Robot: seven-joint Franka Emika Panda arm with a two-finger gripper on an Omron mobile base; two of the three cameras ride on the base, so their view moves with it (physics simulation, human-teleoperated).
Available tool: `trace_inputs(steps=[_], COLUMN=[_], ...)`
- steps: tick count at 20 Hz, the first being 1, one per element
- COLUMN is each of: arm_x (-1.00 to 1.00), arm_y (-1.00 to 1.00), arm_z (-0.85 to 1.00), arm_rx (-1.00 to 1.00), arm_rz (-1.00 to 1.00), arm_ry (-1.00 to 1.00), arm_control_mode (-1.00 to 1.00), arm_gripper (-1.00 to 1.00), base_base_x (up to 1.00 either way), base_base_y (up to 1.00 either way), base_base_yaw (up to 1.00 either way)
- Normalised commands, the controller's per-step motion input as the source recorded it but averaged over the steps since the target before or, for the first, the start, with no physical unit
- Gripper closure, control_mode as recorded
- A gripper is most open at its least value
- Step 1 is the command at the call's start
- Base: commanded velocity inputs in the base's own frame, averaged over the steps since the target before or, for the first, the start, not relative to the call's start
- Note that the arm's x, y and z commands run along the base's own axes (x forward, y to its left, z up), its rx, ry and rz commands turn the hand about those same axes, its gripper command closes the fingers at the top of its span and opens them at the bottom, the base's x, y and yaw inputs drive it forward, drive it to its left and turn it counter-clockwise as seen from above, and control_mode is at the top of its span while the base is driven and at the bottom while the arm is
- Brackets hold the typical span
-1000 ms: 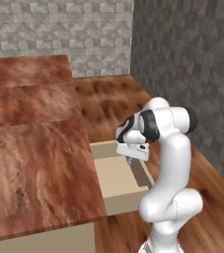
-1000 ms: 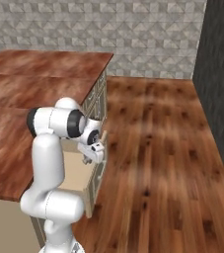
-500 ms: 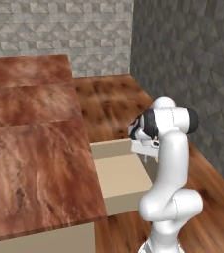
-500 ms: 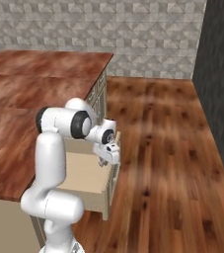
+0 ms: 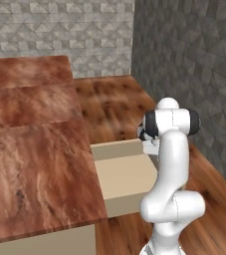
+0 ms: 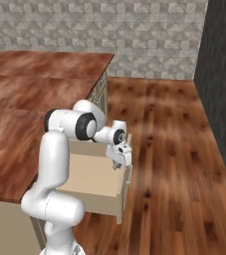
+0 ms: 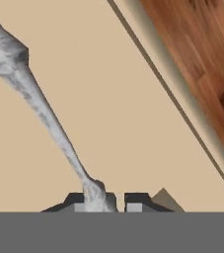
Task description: Organize the utensils by type. Pick up the wooden spoons from the counter and place them in the open cabinet. Then pick up the metallic utensils from the counter and place them in the open drawer.
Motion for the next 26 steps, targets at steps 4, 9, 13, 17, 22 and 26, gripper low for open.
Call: trace_inputs(steps=[4, 9, 13, 17, 22, 26], arm_x=[-0.09, 0.0, 0.0, 0.11, 0.03, 0.25], arm_y=[0.26, 0.58, 0.76, 0.6, 0.57, 0.17], arm_z=[-0.05, 0.0, -0.12, -0.57, -0.71, -0.45], arm_rx=[0.02, 0.07, 0.0, -0.06, -0.04, 0.0], arm_rz=[0.0, 0.0, 0.0, 0.0, 0.0, -0.06], arm_ry=[0.01, 0.02, 0.0, 0.18, 0.1, 0.02], arm_control_mode=[-1.0, -1.0, -1.0, -1.0, -1.0, -1.0], arm_gripper=[1.0, 1.0, 1.0, 1.0, 1.0, 1.0], base_base_x=[0.0, 0.0, 0.0, 0.0, 0.0, 0.0], base_base_y=[0.0, 0.0, 0.0, 0.0, 0.0, 0.0], base_base_yaw=[0.0, 0.0, 0.0, 0.0, 0.0, 0.0])
